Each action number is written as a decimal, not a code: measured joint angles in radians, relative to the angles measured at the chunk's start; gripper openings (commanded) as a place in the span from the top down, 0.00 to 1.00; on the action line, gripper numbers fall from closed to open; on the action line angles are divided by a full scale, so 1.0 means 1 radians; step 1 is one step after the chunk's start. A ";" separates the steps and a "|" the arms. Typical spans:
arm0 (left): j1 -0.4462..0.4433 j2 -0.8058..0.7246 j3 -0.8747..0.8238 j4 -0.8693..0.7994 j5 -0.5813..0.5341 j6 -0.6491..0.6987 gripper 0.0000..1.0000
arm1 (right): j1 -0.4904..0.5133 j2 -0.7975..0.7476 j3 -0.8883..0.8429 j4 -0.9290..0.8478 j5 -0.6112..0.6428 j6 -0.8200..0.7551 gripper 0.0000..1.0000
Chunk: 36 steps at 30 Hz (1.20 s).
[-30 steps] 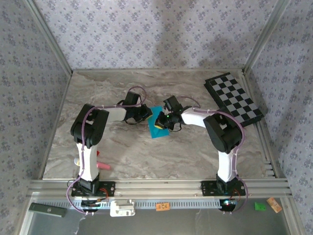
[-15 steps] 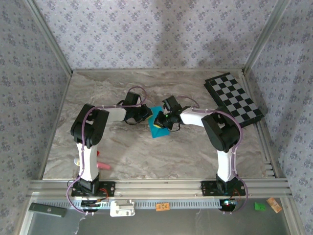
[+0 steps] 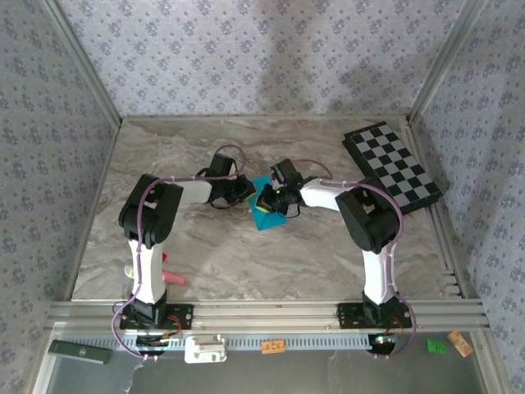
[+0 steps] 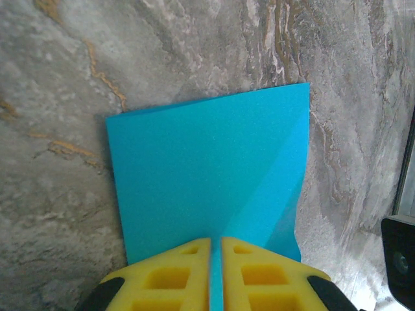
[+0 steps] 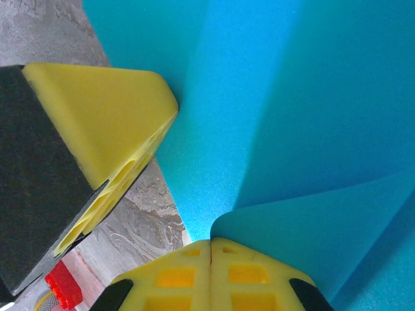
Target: Fold a paper plane with a square sheet of paper (pick it up from the middle)
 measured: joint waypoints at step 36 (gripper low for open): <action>0.001 0.000 -0.001 0.001 0.000 0.000 0.88 | 0.000 0.007 0.000 0.000 0.058 0.000 1.00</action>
